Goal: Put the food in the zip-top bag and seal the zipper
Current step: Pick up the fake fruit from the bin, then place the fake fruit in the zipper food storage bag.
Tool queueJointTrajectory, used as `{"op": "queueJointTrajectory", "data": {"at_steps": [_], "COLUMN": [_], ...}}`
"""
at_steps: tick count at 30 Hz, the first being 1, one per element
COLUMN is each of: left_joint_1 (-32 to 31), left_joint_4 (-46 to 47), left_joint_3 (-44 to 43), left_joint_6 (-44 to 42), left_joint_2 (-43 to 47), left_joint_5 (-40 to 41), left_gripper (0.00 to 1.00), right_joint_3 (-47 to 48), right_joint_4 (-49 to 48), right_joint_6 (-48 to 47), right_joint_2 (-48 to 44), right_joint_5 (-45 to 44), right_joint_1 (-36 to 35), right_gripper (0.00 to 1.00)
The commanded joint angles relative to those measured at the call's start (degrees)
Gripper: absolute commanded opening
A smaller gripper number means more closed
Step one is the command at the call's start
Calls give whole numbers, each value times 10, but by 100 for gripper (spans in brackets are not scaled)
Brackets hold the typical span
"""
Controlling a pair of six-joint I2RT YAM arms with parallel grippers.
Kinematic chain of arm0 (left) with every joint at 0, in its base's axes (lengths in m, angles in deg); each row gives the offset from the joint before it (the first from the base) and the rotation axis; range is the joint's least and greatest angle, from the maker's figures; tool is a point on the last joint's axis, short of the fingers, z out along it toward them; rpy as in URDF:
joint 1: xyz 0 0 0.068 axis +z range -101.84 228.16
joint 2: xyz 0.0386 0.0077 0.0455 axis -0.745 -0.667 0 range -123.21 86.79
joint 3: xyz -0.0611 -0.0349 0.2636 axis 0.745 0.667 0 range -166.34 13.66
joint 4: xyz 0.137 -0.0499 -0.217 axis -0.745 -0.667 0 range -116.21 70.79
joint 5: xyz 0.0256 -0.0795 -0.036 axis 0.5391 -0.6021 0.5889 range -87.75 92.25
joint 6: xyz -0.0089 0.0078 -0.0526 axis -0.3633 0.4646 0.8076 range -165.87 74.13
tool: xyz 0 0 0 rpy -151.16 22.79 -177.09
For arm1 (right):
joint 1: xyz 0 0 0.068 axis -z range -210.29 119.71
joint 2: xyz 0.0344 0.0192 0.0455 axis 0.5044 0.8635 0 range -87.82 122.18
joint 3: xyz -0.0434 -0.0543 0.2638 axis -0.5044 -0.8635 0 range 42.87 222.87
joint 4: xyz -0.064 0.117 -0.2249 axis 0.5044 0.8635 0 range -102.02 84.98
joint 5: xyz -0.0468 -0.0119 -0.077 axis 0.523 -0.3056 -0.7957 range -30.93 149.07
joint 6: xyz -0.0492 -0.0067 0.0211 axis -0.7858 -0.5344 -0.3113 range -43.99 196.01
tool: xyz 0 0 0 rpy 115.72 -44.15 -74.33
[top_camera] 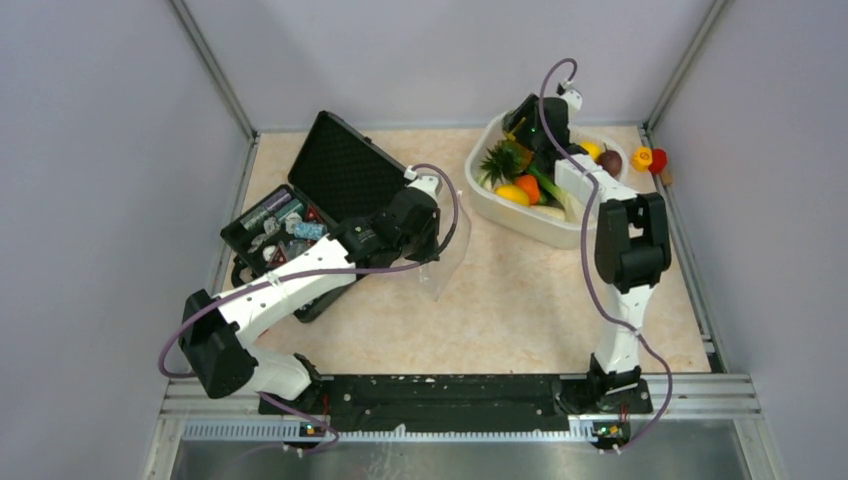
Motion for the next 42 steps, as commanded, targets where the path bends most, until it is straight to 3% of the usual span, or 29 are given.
{"op": "queueJointTrajectory", "data": {"at_steps": [1,12,16,19,21,27,31,40,42], "left_joint_1": [2,2,2,2,2,2,2,2,2], "left_joint_4": [7,13,12,13,12,10,12,17,20], "left_joint_3": [-14,-5,-3,-4,-6,-16,-18,-20,-19], "left_joint_6": [-5,-5,-6,-8,-10,-12,-11,-5,-4], "left_joint_2": [1,13,18,21,20,16,17,27,33], "left_joint_5": [-1,-3,-1,0,1,-7,-12,-22,-18], "left_gripper": [0,0,0,0,0,0,0,0,0], "right_joint_3": [-86,-342,-378,-435,-457,-501,-512,-514,-517], "right_joint_4": [-30,-33,-24,-81,-92,-102,-100,-92,-99], "right_joint_6": [-40,-83,-93,-65,-72,-103,-117,-143,-145], "right_joint_2": [-107,-351,-412,-469,-508,-601,-622,-575,-571], "right_joint_5": [51,51,165,287,326,336,325,300,302], "right_joint_1": [8,28,30,24,-1,-116,-171,-227,-230], "right_gripper": [48,42,42,41,41,41,37,37,42]}}
